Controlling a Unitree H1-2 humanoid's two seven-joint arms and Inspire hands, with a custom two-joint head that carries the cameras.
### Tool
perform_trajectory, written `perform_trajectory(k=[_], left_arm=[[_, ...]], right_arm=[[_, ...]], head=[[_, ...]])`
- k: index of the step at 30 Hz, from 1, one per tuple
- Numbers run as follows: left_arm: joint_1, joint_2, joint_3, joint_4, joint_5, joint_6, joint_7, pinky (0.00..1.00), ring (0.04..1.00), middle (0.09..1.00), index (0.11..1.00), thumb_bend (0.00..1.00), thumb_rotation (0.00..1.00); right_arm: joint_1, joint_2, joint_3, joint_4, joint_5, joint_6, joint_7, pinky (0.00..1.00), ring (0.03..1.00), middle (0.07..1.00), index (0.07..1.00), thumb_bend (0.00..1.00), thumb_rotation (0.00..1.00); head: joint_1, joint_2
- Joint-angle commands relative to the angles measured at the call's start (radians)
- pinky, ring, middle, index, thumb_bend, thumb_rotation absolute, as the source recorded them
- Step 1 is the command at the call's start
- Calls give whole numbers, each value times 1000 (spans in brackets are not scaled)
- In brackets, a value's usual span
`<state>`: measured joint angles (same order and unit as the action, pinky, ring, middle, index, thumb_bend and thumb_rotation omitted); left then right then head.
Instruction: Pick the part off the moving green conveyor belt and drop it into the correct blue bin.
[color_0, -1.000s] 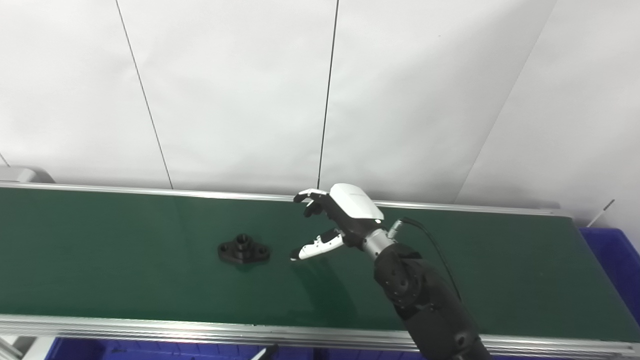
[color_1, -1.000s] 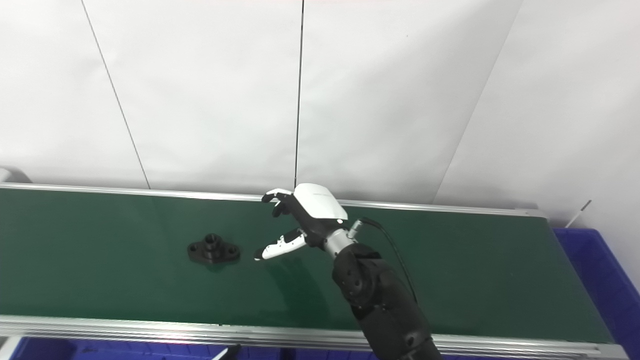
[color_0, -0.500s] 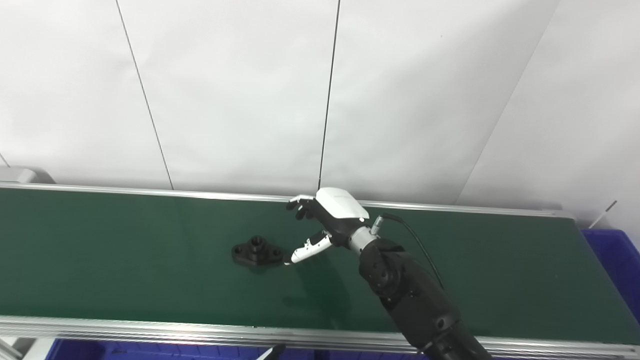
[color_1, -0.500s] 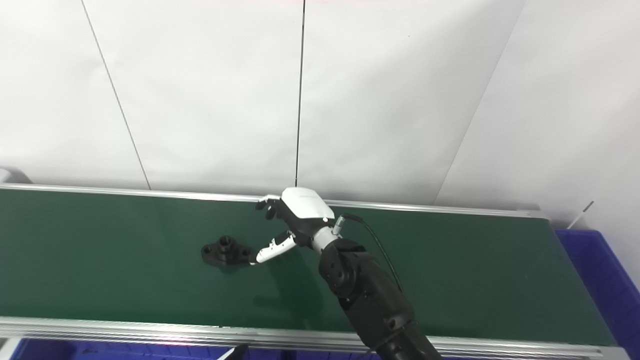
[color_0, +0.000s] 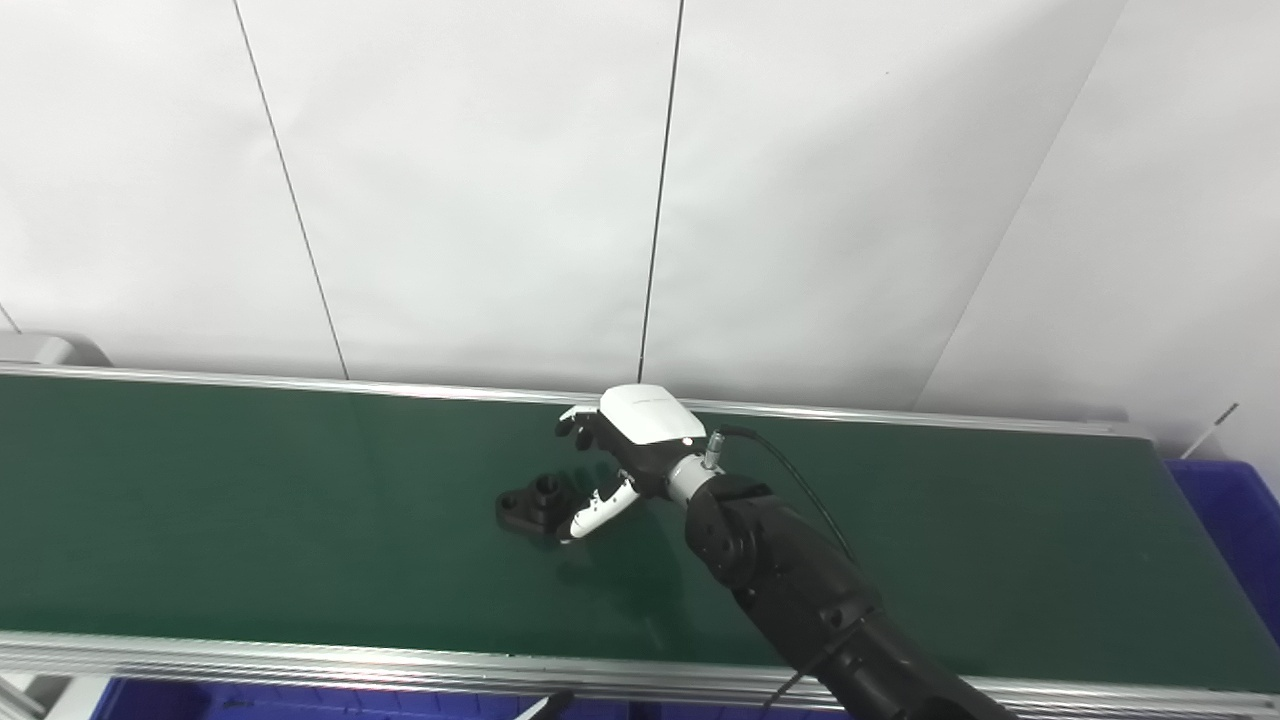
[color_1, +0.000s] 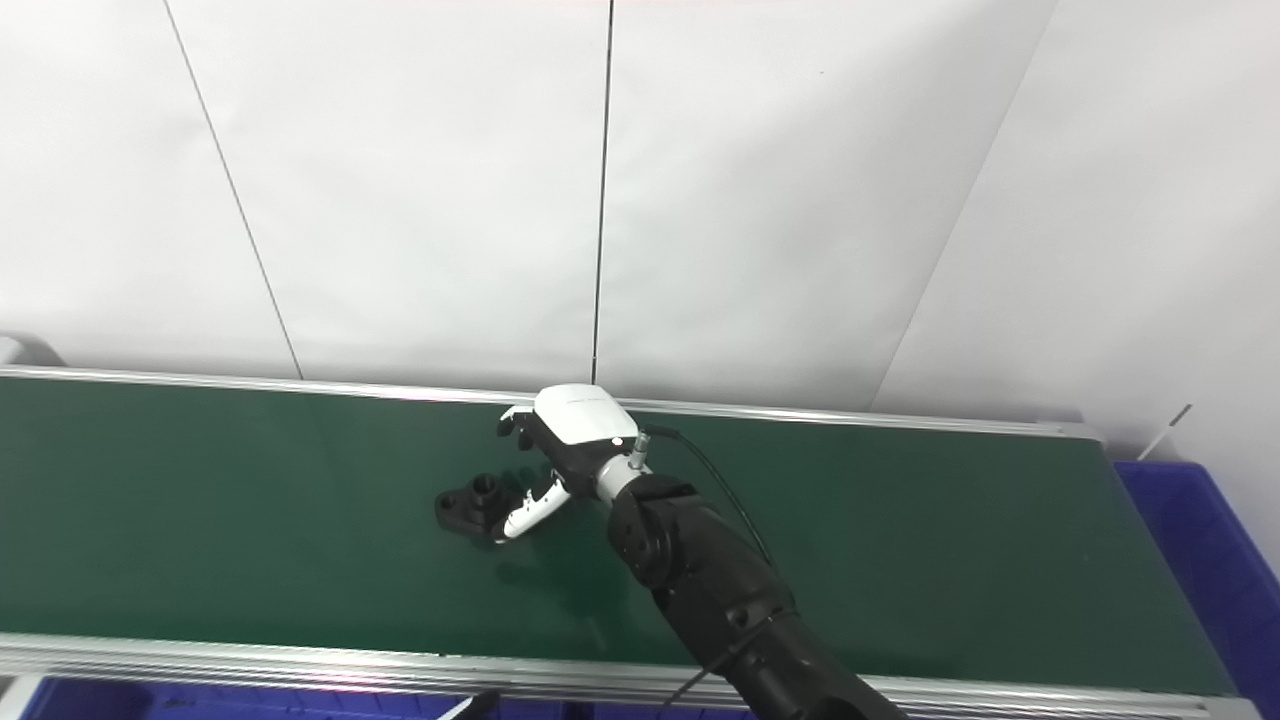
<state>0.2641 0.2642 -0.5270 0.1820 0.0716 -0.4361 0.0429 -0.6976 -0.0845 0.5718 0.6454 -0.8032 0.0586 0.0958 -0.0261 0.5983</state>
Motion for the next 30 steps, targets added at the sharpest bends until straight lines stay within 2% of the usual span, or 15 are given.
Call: perform_trajectory(k=[1,12,20,25,26,27,30], left_arm=[[-2,2,5,-20,1,-34,-5,850,936,961,919,987,468],[-3,3,-5,-26,25,-34,19,859,935,957,914,982,468],[-7,3,-21,-29,40,-34,49,857,933,954,918,986,481],[-11,8,-34,-30,48,-34,67,867,937,953,920,990,496],[-12,9,-37,-30,47,-34,69,868,938,954,921,989,492],[-13,10,-40,-30,50,-34,74,868,940,955,924,987,495],[-15,12,-47,-31,54,-34,85,871,940,956,925,987,498]], right_arm=[[-33,2,-3,-24,6,-37,-29,644,723,736,805,866,358],[-17,-19,34,-11,-9,-34,-23,643,724,733,812,855,354],[-4,-50,72,-15,-28,-37,-8,581,646,662,753,806,211],[3,-67,96,-5,-35,-44,11,564,622,630,711,814,137],[6,-71,98,-6,-34,-42,17,568,624,626,693,797,124],[9,-74,99,-9,-34,-39,20,550,591,506,614,612,33],[18,-82,101,-20,-34,-37,20,491,538,449,541,545,8]], head=[[1,0],[1,2],[1,6],[-2,10],[-1,11],[-1,11],[-3,12]])
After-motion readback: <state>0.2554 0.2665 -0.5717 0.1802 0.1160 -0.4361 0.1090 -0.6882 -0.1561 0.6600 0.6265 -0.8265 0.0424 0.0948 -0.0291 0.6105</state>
